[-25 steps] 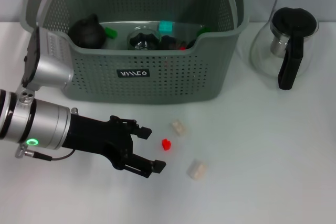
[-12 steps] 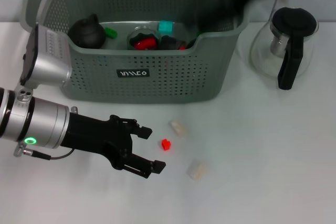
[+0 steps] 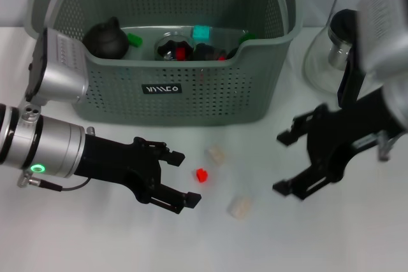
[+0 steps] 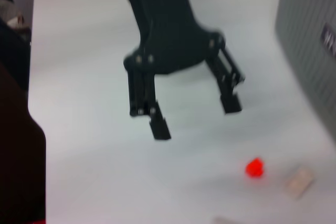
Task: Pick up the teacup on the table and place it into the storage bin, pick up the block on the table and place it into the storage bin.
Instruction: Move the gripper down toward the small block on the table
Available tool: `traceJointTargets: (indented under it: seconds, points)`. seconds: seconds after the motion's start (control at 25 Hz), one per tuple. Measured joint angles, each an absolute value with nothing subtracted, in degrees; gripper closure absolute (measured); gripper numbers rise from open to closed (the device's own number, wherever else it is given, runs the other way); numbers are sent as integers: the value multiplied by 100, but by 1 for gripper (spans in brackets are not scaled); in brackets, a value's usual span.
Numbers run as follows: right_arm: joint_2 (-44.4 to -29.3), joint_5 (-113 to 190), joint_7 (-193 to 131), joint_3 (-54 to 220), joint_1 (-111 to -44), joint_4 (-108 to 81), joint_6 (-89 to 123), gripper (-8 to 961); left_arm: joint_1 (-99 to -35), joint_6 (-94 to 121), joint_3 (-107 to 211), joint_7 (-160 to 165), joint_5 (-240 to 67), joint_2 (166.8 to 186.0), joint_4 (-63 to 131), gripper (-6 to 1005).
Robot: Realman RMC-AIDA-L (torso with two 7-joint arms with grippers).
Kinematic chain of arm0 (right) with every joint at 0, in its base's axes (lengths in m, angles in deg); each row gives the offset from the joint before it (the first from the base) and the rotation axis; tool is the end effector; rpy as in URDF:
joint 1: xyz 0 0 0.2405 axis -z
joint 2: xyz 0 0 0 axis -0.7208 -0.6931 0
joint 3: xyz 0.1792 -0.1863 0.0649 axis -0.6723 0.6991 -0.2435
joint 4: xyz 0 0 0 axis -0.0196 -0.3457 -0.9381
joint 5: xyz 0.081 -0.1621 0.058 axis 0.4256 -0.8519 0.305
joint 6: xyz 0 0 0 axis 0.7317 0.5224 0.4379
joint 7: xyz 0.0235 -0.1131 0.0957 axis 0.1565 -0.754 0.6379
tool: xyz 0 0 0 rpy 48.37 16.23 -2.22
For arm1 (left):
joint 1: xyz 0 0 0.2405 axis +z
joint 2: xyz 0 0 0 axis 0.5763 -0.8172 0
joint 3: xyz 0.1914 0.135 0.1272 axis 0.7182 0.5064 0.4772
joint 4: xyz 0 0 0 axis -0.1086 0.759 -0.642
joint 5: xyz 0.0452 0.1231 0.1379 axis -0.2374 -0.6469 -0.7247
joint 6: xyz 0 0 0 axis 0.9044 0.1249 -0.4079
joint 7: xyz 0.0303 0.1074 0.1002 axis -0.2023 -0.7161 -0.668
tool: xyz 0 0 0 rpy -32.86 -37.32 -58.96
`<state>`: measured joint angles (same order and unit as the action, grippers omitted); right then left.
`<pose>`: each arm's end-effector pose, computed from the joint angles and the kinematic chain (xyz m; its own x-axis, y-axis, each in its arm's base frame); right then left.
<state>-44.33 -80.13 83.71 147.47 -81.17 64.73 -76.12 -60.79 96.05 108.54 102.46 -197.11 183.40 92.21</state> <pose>0.1527 0.3155 -0.0055 0.9696 -0.1933 0.1501 -0.1843 -0.9803 -0.0717 -0.2313 0.2979 -0.0322 0.8976 0.4056 0.1729 0.4183 -0.9073 -0.0433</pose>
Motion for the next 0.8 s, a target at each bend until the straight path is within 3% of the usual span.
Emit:
traceJointTargets:
  seconds: [0.8]
  points:
    - [-4476,-8074,9486,17805,-8575,4493,-4718,29,-6059,9577,10854,10090,-19753,18343,9156,50]
